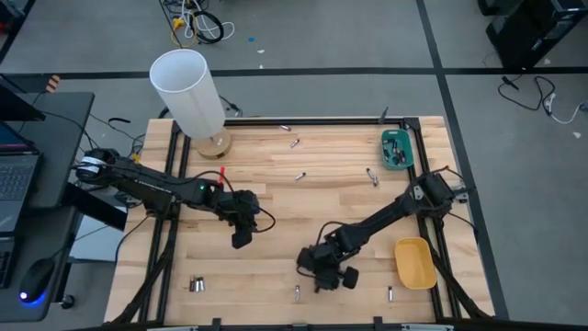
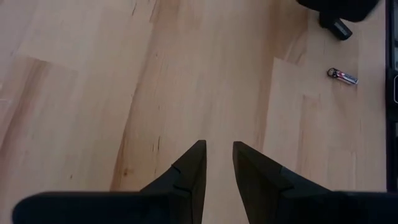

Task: Sort batteries
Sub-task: Put the black battery into the blue bin

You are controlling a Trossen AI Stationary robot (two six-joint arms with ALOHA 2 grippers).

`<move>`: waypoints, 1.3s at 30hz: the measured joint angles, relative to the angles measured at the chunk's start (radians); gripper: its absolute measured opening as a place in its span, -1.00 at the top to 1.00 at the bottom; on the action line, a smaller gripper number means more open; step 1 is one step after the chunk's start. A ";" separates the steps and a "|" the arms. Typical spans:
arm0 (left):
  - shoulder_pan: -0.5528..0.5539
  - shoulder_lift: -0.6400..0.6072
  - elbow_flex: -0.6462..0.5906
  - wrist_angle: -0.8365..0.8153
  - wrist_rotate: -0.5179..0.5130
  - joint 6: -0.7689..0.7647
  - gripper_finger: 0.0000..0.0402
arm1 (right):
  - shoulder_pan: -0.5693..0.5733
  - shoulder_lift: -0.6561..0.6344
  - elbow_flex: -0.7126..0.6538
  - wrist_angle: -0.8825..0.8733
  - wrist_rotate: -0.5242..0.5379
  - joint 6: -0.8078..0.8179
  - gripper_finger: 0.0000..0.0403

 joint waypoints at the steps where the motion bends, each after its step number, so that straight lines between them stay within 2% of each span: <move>1: 0.000 0.000 0.000 0.000 0.000 -0.004 0.53 | -0.005 -0.003 -0.001 -0.006 -0.005 0.032 0.87; 5: 0.000 0.000 0.000 -0.001 -0.007 -0.008 0.53 | -0.021 -0.014 -0.003 -0.021 -0.014 0.147 0.87; 8: 0.000 0.000 0.000 -0.004 -0.007 -0.008 0.53 | -0.047 -0.055 -0.007 -0.130 0.017 0.202 0.86; 13: 0.000 0.000 0.000 -0.002 -0.011 0.021 0.53 | -0.116 -0.155 -0.011 -0.341 0.092 0.169 0.81; 18: 0.000 0.000 0.000 -0.002 -0.014 0.022 0.53 | -0.233 -0.277 -0.083 -0.392 0.156 0.217 0.85; 30: -0.002 0.000 0.000 -0.015 -0.013 -0.042 0.53 | -0.599 -0.663 -0.353 -0.415 0.528 0.606 0.82; 34: -0.002 0.000 0.000 -0.016 -0.032 -0.062 0.53 | -0.709 -0.774 -0.395 -0.461 0.656 0.740 0.82; 39: -0.002 0.000 0.000 -0.015 -0.035 -0.083 0.53 | -0.825 -0.838 -0.406 -0.592 0.809 0.897 0.82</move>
